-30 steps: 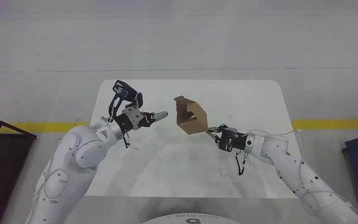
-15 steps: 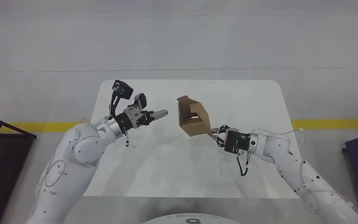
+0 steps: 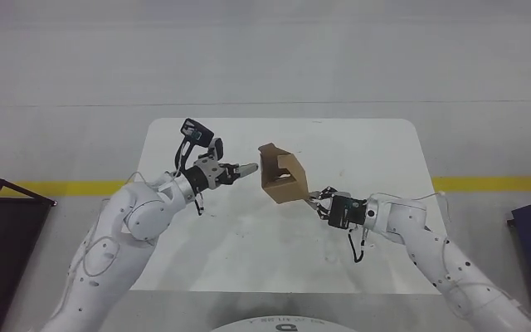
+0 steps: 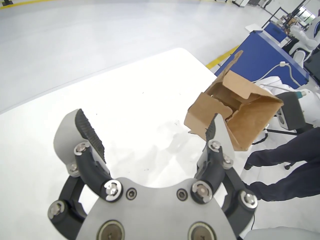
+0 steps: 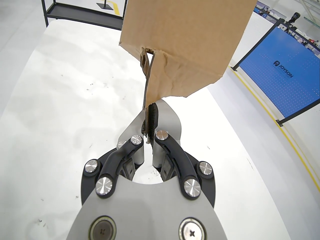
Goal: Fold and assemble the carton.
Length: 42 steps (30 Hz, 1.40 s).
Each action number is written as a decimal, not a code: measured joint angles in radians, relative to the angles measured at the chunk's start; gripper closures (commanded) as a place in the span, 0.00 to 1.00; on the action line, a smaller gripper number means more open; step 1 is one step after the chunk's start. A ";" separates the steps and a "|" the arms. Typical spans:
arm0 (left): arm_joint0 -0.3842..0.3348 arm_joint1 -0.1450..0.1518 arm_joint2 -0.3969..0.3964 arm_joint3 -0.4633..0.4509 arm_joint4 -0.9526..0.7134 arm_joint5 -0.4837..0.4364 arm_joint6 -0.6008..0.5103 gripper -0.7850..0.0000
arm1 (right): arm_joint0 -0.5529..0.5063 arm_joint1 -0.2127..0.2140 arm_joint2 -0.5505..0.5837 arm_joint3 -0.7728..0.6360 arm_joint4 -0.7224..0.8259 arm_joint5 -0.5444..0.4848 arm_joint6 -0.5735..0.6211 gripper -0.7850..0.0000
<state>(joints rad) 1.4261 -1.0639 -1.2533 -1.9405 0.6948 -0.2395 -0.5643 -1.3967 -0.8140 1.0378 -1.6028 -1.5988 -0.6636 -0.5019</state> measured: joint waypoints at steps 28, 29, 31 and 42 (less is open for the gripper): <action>-0.081 -0.016 0.083 0.044 0.006 -0.038 -0.011 0.00 | 0.042 -0.021 -0.023 0.032 -0.040 -0.035 0.002 1.00; -0.082 -0.018 0.082 0.050 -0.018 -0.040 -0.005 0.00 | 0.044 -0.022 -0.024 0.033 -0.042 -0.037 0.003 1.00; -0.084 -0.020 0.078 0.063 -0.076 -0.048 0.003 0.00 | 0.046 -0.023 -0.024 0.035 -0.047 -0.039 0.007 1.00; -0.093 -0.022 0.030 0.134 -0.371 -0.019 -0.036 0.00 | 0.051 -0.028 -0.018 0.026 -0.045 -0.043 0.023 1.00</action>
<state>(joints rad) 1.3329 -1.0859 -1.2231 -1.8061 0.3243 -0.2583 -0.6005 -1.3460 -0.8415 1.0196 -1.5767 -1.6435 -0.7071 -0.4789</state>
